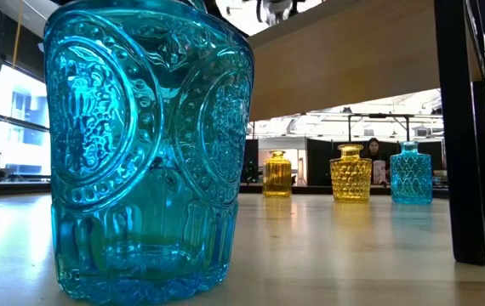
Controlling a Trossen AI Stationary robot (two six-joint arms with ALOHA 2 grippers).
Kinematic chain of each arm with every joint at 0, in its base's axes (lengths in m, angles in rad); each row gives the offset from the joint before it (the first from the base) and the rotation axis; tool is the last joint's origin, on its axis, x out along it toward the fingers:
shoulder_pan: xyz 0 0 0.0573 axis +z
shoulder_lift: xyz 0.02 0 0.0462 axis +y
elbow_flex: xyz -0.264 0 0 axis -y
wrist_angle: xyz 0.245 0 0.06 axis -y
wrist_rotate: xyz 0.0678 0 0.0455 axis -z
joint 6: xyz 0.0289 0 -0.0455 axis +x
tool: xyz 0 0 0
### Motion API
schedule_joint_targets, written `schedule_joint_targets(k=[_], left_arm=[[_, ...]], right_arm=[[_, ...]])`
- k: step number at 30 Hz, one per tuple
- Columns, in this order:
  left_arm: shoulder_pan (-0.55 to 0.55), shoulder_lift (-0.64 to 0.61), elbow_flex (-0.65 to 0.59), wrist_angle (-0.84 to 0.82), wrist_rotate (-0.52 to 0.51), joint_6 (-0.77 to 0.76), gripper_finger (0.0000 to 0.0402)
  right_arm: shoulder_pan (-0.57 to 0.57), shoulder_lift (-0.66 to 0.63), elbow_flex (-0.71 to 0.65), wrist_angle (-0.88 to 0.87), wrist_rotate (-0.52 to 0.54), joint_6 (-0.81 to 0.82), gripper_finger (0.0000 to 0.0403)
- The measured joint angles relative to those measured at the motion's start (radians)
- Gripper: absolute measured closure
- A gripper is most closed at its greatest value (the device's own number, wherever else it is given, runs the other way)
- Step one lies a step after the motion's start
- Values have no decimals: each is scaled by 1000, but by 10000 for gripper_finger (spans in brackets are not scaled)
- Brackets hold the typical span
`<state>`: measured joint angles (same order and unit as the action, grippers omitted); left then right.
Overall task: Sort vases onto shelf
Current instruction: Put the right transparent flower vase on the shelf
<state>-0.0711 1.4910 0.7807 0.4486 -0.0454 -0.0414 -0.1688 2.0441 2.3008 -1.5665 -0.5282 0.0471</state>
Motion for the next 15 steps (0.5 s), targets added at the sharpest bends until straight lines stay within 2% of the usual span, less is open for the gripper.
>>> schedule_joint_targets(k=[6, 15], left_arm=[[0, 0, 0, -3, 1, 0, 358], [0, 0, 0, -23, 7, 10, 358]], right_arm=[[0, -2, 55, 0, -4, 1, 257], [0, -3, 53, -3, 23, 5, 258]])
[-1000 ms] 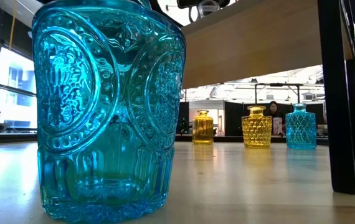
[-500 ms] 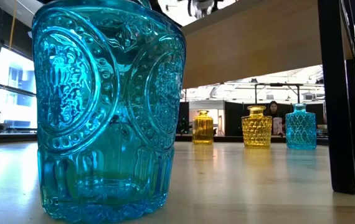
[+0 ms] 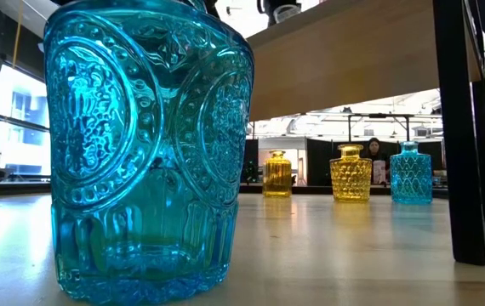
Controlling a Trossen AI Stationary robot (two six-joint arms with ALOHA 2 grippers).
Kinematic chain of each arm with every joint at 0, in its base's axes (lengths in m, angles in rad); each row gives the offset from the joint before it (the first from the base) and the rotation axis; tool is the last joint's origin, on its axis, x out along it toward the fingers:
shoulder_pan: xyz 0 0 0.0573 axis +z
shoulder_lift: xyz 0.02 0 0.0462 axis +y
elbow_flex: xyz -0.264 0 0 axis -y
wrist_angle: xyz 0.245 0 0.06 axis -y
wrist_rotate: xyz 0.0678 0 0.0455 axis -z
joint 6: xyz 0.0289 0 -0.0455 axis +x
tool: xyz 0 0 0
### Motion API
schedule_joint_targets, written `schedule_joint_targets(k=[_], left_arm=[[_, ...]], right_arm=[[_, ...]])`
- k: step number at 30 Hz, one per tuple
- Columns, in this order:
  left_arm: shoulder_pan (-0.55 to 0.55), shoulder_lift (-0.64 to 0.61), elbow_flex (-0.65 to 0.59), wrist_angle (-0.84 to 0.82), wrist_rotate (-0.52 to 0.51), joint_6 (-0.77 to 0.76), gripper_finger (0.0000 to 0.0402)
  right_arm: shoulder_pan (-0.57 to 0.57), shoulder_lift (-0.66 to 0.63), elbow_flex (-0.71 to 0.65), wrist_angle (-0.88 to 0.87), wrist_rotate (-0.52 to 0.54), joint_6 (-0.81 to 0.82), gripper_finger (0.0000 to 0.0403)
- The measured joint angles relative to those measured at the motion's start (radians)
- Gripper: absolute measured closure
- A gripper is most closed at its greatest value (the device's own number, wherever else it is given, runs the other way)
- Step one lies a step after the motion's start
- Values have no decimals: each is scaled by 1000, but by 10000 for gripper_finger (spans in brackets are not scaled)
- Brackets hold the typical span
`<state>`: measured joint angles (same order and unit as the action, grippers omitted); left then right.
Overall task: Sort vases onto shelf
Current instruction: Put the right transparent flower vase on the shelf
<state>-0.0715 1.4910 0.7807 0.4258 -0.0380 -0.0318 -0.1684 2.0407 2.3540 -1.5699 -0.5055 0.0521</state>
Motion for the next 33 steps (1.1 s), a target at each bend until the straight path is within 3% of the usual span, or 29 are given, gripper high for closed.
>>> schedule_joint_targets(k=[5, 10, 17, 27, 33], left_arm=[[0, -30, -1, -47, 0, 29, 358], [0, -69, -1, -91, 0, 44, 358], [-3, -51, -1, -10, -13, 53, 358], [-23, -40, 0, 91, -129, 90, 348], [-19, 8, 0, 205, -97, 150, 285]], right_arm=[[0, -12, 1, 0, 125, -8, 268], [0, -50, 1, 5, 320, -16, 285], [16, -144, 2, 17, 588, -8, 304], [72, -279, 2, 20, 715, 23, 304], [108, -320, 2, 10, 720, 53, 304]])
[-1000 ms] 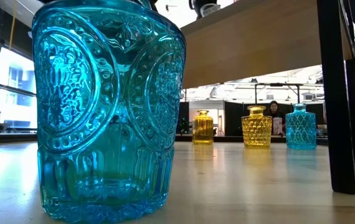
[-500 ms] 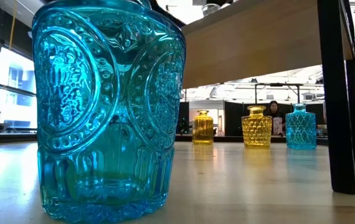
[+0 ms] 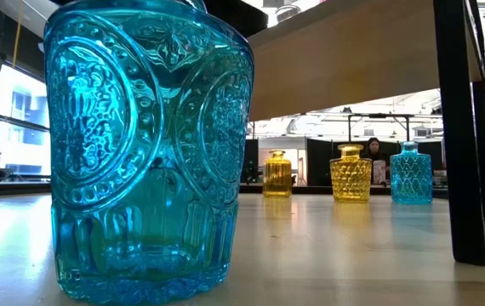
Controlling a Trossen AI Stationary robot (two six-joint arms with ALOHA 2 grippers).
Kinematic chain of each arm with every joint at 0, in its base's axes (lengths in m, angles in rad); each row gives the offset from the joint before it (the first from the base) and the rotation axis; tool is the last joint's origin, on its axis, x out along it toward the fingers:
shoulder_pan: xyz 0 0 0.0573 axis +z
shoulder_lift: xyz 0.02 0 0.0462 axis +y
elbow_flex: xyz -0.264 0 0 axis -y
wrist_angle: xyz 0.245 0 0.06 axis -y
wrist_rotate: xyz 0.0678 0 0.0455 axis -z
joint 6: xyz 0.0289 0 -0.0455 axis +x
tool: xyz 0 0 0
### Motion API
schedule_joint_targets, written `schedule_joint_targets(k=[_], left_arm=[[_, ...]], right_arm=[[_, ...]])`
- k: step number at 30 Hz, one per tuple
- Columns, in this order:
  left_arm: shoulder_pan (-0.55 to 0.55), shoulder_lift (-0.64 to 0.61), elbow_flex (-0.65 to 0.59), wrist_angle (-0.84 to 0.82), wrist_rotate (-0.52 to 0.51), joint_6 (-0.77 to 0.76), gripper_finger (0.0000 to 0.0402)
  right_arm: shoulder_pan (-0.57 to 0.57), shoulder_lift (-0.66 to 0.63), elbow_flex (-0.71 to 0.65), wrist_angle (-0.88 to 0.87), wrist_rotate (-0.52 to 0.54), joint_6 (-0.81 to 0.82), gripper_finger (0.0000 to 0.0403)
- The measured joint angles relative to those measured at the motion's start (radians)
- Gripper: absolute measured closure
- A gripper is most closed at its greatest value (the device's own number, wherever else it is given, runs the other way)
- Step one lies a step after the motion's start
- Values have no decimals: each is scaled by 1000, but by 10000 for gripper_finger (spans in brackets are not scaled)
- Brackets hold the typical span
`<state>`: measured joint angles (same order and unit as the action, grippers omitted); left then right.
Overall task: Sort vases onto shelf
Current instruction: Put the right transparent flower vase on the shelf
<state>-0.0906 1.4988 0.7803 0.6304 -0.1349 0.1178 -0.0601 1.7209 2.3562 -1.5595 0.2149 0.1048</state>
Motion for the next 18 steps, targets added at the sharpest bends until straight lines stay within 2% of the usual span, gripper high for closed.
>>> schedule_joint_targets(k=[4, 8, 15, 18], left_arm=[[13, 27, -1, 41, -5, -7, 226], [34, 27, 0, 51, -6, -47, 185], [53, 27, 0, 62, 0, -64, 167], [54, 36, 0, 75, 51, -65, 167]], right_arm=[[36, -10, 0, -12, 33, 15, 304], [69, -13, 0, -12, 44, 17, 304], [104, -14, 0, -12, 67, 18, 304], [109, -14, 0, -12, 67, 18, 304]])
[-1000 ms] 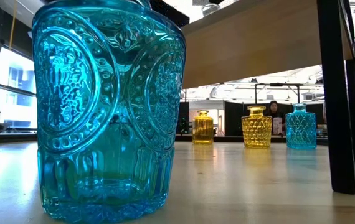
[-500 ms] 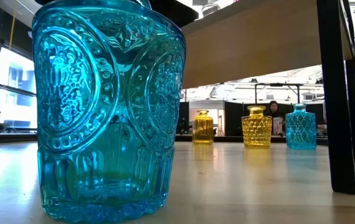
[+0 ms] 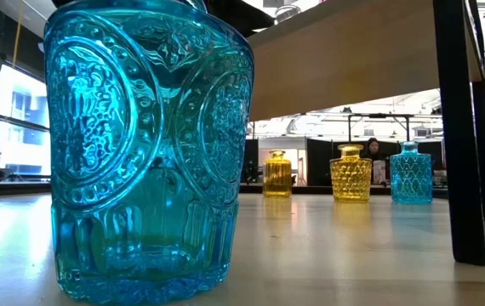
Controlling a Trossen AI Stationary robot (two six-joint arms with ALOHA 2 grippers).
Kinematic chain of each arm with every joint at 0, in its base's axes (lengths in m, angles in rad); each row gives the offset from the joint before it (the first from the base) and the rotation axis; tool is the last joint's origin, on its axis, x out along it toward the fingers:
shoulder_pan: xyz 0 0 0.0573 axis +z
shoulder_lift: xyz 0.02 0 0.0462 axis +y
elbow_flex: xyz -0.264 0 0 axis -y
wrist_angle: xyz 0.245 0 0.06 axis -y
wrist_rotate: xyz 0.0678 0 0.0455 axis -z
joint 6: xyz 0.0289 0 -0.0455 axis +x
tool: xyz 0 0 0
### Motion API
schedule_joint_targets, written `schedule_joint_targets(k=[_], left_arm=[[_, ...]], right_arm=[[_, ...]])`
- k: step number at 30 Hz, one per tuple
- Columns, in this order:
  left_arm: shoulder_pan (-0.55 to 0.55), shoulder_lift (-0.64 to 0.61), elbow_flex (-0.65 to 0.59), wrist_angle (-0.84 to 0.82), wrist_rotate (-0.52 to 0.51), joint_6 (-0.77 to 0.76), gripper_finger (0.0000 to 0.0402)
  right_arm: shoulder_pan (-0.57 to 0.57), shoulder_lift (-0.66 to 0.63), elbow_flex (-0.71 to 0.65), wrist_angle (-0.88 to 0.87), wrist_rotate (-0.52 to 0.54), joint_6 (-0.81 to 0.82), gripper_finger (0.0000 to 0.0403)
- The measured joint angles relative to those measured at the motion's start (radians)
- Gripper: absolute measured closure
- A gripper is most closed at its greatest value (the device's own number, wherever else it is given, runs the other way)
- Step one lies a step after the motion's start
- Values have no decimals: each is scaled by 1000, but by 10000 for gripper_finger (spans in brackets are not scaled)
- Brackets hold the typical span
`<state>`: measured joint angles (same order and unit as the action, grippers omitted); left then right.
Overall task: Sort vases onto shelf
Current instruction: Put the right transparent flower vase on the shelf
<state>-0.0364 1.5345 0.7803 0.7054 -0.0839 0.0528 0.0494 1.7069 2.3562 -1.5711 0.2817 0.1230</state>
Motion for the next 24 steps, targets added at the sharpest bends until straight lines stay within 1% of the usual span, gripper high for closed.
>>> schedule_joint_targets(k=[3, 10, 15, 19, 21, 24], left_arm=[[0, 0, 0, 21, 26, 0, 166], [0, 0, 0, 34, 19, 7, 166], [-1, 0, 0, 34, 41, 91, 167], [-3, 0, 0, 40, 46, 130, 167], [-3, 0, 0, 50, 37, 132, 167], [-3, 0, 0, 46, -12, 114, 167]], right_arm=[[0, 0, 0, 0, 0, 0, 304], [0, 0, 0, 0, 3, -8, 304], [0, 0, 0, 0, 2, -7, 304], [0, 0, 0, 0, 2, -7, 304], [0, 0, 0, 0, 2, -8, 304], [0, 0, 0, 0, 2, -8, 304]])
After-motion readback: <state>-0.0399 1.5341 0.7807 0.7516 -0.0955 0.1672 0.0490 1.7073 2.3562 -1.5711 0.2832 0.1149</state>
